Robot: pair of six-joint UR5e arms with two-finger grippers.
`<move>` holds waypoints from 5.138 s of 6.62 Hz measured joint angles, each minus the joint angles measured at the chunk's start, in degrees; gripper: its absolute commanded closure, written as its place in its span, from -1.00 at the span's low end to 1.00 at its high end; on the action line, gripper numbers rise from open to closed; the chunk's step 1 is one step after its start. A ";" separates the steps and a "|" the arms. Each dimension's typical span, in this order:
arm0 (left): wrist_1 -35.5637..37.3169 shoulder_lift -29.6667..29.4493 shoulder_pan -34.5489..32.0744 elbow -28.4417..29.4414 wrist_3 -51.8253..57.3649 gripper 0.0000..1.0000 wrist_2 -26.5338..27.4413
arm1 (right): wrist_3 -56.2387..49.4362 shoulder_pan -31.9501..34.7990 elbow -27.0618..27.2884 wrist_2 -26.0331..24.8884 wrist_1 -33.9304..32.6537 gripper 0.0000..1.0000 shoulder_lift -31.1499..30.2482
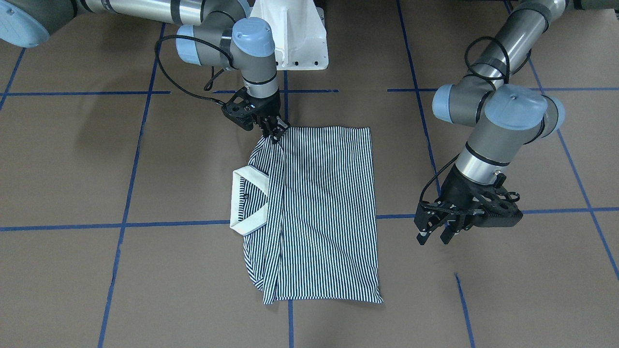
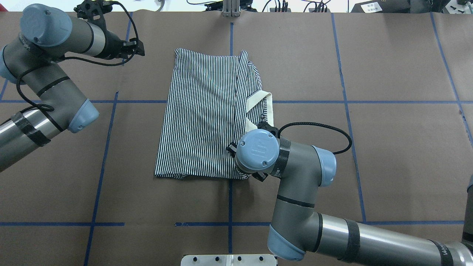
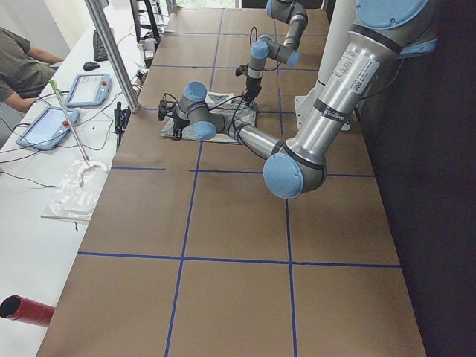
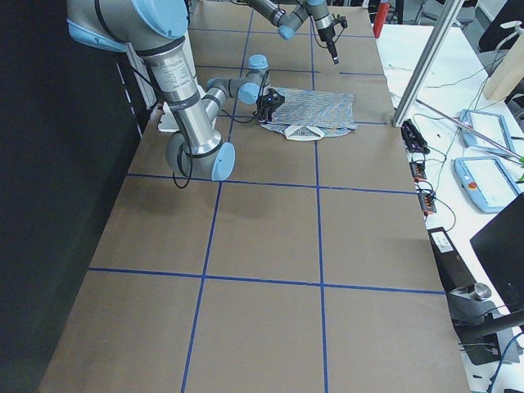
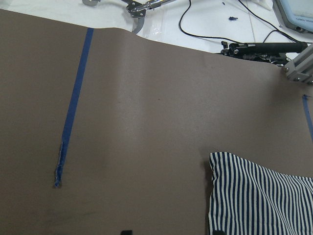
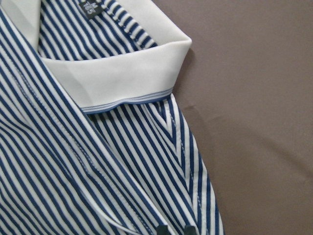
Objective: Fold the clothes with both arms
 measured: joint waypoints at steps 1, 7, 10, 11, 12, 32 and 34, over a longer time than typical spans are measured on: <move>0.00 0.01 0.00 0.05 -0.05 -0.27 0.00 | 0.00 0.00 0.04 0.00 -0.08 -0.58 -0.05; 0.00 -0.04 -0.01 0.09 -0.17 -0.27 0.00 | -0.01 -0.61 -0.42 0.11 -0.18 1.00 -0.22; 0.13 -0.01 0.02 -0.32 -1.65 -0.23 0.01 | -0.17 -0.56 0.99 0.44 -0.50 1.00 -0.21; 0.65 0.29 0.99 -1.95 -5.49 -0.24 0.11 | -0.25 -0.44 3.48 0.55 -1.30 1.00 -1.31; 1.28 2.46 3.56 -6.48 -10.55 -0.25 0.38 | -0.32 -0.39 6.57 0.59 -1.98 1.00 -3.38; 26.66 11.93 32.18 -41.83 -40.50 1.00 15.86 | 0.56 2.73 21.66 0.78 -2.52 1.00 -11.67; 26.75 4.52 22.69 -32.98 -32.03 1.00 15.46 | -0.39 12.14 10.70 4.65 -2.10 1.00 -3.19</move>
